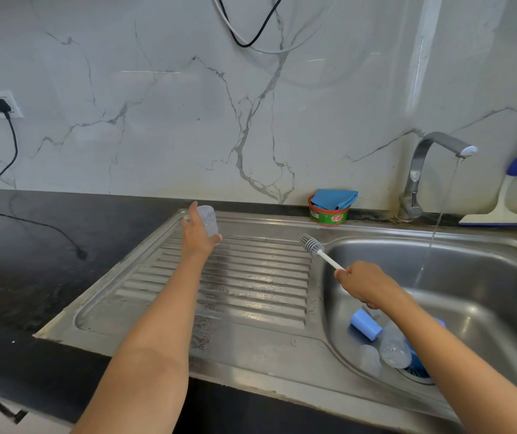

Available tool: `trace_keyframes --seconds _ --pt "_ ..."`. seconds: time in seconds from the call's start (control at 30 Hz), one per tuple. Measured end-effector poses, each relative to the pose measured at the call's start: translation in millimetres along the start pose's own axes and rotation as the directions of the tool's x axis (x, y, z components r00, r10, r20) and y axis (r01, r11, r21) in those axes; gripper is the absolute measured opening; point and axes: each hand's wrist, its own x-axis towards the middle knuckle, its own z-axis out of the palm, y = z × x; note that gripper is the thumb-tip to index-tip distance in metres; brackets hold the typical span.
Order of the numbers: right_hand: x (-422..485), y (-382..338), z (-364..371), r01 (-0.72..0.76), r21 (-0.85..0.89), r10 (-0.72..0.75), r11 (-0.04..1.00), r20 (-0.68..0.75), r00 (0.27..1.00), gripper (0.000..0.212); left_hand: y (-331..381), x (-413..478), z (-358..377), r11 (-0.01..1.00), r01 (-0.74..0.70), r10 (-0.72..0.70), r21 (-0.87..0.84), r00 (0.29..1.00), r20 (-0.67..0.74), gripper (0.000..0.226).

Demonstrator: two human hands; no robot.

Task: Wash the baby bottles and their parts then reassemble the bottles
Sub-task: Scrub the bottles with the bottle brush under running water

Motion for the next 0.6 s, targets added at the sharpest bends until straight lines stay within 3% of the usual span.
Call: trace_keyframes --seconds 0.17,0.33,0.5,0.6 --pt "-2.2 1.9 1.1 0.005 0.012 -0.005 1.0 0.002 1.0 0.037 -0.3 -5.3 -4.5 0.999 0.032 -0.032 0.018 0.999 -0.026 0.108" --pt "-10.7 7.0 -5.8 -0.005 0.042 0.005 0.999 0.003 1.0 0.037 16.9 -9.3 -8.6 0.997 0.056 -0.046 0.054 0.986 -0.16 0.107" --pt "-21.6 20.2 -23.0 -0.045 0.051 0.047 0.998 -0.046 0.998 0.036 68.5 -17.4 -1.3 0.981 -0.089 0.135 0.171 0.95 -0.282 0.095" --pt "-23.3 35.0 -33.8 -0.069 0.066 0.074 0.995 -0.067 0.995 0.032 102.7 -29.8 16.4 0.956 -0.215 0.263 0.198 0.93 -0.257 0.093"
